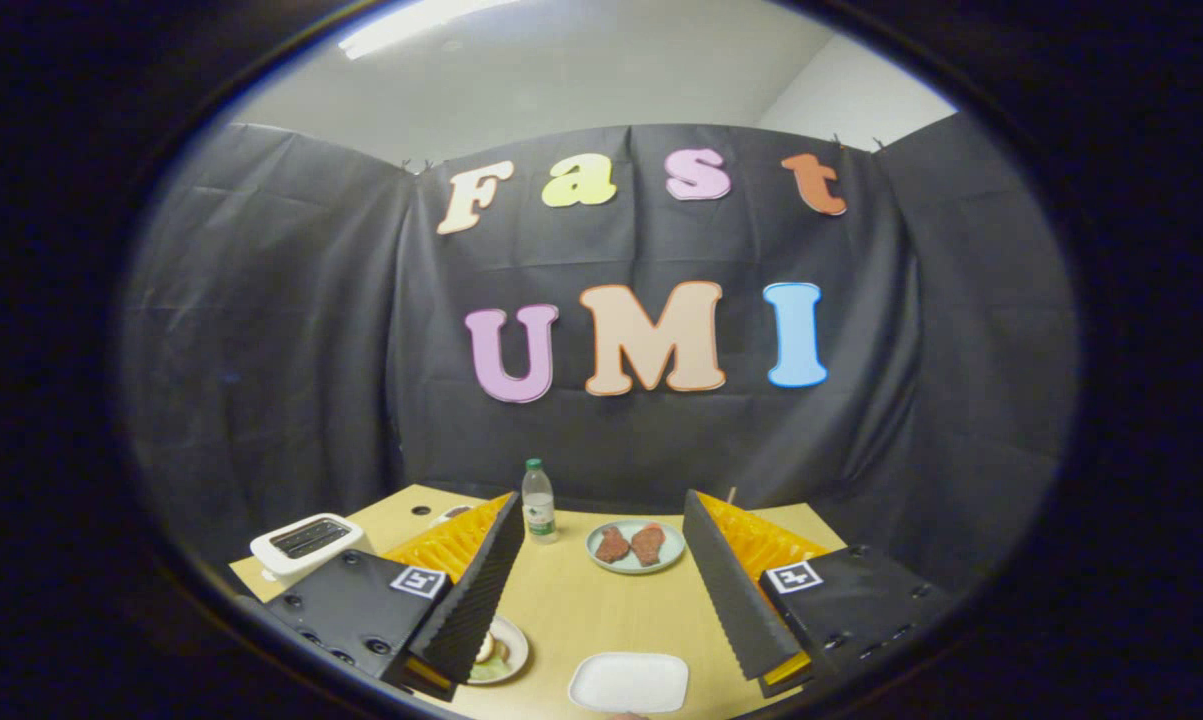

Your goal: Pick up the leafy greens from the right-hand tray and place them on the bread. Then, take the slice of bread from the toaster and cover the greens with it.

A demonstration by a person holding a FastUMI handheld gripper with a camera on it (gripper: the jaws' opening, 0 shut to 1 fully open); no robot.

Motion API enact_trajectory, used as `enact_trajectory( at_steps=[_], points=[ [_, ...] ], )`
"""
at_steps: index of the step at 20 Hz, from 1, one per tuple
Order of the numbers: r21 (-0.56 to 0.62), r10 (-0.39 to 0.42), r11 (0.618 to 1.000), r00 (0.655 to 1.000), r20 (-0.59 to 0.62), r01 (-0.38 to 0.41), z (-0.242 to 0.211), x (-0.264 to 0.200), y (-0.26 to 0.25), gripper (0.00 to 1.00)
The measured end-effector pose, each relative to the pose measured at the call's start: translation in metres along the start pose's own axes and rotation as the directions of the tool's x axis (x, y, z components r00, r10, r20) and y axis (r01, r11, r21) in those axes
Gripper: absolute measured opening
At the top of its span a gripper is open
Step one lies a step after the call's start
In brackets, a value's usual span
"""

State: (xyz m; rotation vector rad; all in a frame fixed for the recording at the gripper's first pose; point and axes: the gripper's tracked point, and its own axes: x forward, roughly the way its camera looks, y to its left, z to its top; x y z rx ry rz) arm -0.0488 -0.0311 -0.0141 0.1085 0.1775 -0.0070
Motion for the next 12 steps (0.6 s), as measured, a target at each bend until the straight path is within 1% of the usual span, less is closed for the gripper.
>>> enact_trajectory(
  at_steps=[3, 5, 9, 12],
  points=[
    [0.012, -0.074, 0.997, 0.995, 0.065, 0.073, 0.013, -0.006, -0.027, 0.99],
    [0.014, -0.102, 0.995, 0.992, 0.074, 0.102, 0.013, -0.008, -0.039, 0.99],
    [0.045, -0.130, 0.991, 0.988, 0.078, 0.127, 0.018, -0.010, -0.053, 0.99],
    [0.044, -0.126, 0.992, 0.987, 0.102, 0.122, 0.025, -0.011, -0.052, 0.99]
  ],
)
